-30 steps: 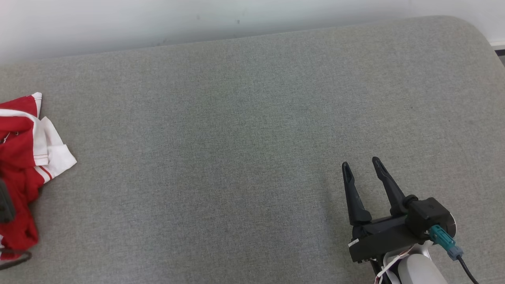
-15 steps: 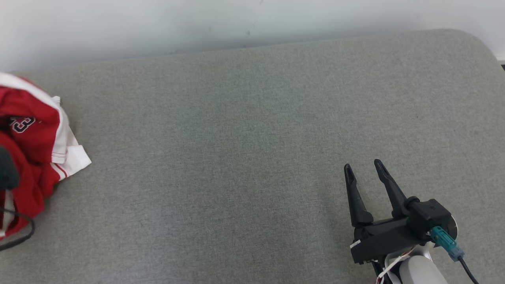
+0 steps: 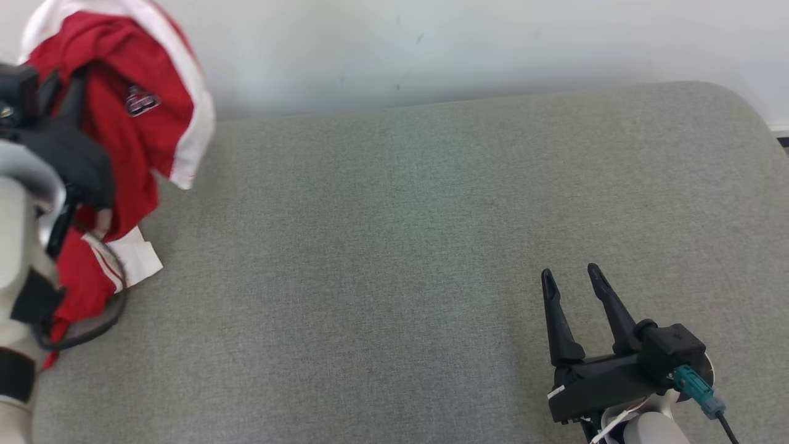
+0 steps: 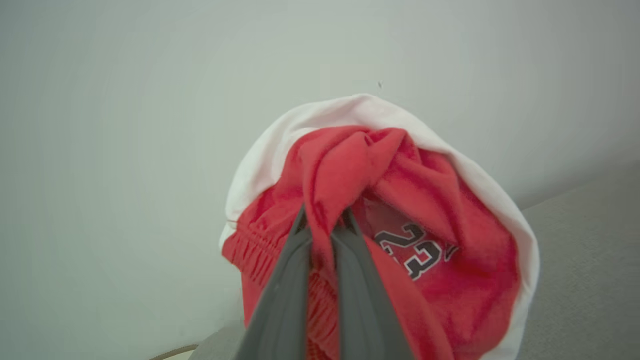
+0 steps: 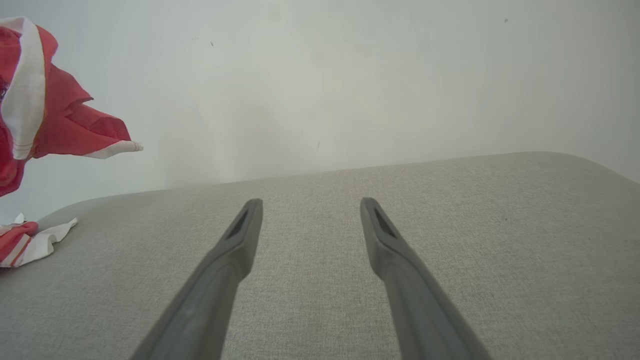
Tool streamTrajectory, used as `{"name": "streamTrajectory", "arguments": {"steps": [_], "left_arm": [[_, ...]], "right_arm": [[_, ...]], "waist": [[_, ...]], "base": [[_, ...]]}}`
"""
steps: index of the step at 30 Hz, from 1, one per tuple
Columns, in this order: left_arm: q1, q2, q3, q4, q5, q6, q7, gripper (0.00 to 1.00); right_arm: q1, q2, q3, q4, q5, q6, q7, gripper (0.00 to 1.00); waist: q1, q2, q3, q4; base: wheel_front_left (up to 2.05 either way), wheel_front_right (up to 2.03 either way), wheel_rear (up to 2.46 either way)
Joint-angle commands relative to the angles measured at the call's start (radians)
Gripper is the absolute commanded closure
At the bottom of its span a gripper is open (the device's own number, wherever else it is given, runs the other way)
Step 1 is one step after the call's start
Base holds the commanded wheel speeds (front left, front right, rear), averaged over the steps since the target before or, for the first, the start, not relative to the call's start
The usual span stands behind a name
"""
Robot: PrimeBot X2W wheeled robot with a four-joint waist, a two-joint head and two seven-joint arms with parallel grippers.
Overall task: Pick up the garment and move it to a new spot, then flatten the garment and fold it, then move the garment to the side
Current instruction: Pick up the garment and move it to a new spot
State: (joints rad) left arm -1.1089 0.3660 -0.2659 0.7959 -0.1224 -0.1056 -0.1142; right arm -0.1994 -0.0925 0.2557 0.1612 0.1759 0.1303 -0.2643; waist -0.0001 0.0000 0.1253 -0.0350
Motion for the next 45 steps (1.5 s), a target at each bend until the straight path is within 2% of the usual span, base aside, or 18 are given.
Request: {"name": "streamTrajectory", "arguments": {"steps": [1, 8, 13, 20, 29, 35, 42, 43, 44, 45], "left_arm": [[-0.005, -0.011, -0.009, -0.019, 0.000, -0.006, 0.004, 1.00], [0.064, -0.084, -0.115, -0.246, -0.019, -0.019, 0.062, 1.00], [0.139, -0.146, -0.190, -0.408, -0.075, -0.021, 0.112, 1.00], [0.229, -0.190, -0.273, -0.544, -0.120, -0.021, 0.150, 1.00], [0.375, -0.197, -0.317, -0.496, -0.132, 0.003, 0.119, 1.00], [0.460, -0.187, -0.334, -0.415, -0.126, 0.027, 0.074, 1.00], [0.559, -0.221, -0.349, -0.329, -0.175, 0.030, 0.013, 1.00], [0.569, -0.228, -0.348, -0.322, -0.183, 0.032, 0.004, 0.53], [0.579, -0.235, -0.348, -0.317, -0.184, 0.036, -0.006, 0.00], [0.588, -0.243, -0.351, -0.315, -0.187, 0.036, -0.016, 0.00]], "right_arm": [[0.006, 0.003, 0.001, 0.001, 0.008, 0.001, -0.003, 0.00], [0.006, 0.020, -0.001, -0.002, 0.010, 0.001, -0.003, 0.00], [0.005, 0.025, -0.011, -0.002, 0.008, 0.001, -0.003, 0.00], [-0.007, 0.024, -0.015, -0.005, 0.008, 0.001, -0.003, 0.00], [-0.005, 0.016, -0.025, -0.008, 0.006, 0.001, -0.003, 0.00], [0.005, 0.014, -0.030, -0.005, 0.000, 0.001, -0.003, 0.00], [0.021, 0.008, -0.031, 0.002, 0.002, 0.001, -0.003, 0.00], [0.022, 0.009, -0.031, 0.001, 0.002, 0.001, -0.003, 0.00], [0.024, 0.008, -0.034, 0.000, 0.001, 0.001, -0.003, 0.00], [0.027, 0.008, -0.035, 0.000, 0.000, 0.001, -0.003, 0.00]], "waist": [[0.0001, 0.0000, -0.006, -0.009], [0.0001, 0.0000, -0.016, -0.059], [0.0001, 0.0000, -0.011, -0.104], [0.0001, 0.0000, 0.006, -0.164], [0.0001, 0.0000, 0.015, -0.181], [0.0001, 0.0000, 0.010, -0.158], [0.0001, 0.0000, -0.006, -0.109], [0.0001, 0.0000, -0.008, -0.102], [0.0001, 0.0000, -0.010, -0.095], [0.0001, 0.0000, -0.011, -0.090]], "base": [[0.00, 0.00, 0.00], [0.00, 0.00, 0.00], [0.00, 0.00, 0.00], [0.00, 0.00, 0.00], [0.00, 0.00, 0.00], [0.00, 0.00, 0.00], [0.00, 0.00, 0.00], [0.00, 0.00, 0.00], [0.00, 0.00, 0.00], [0.00, 0.00, 0.00]]}}
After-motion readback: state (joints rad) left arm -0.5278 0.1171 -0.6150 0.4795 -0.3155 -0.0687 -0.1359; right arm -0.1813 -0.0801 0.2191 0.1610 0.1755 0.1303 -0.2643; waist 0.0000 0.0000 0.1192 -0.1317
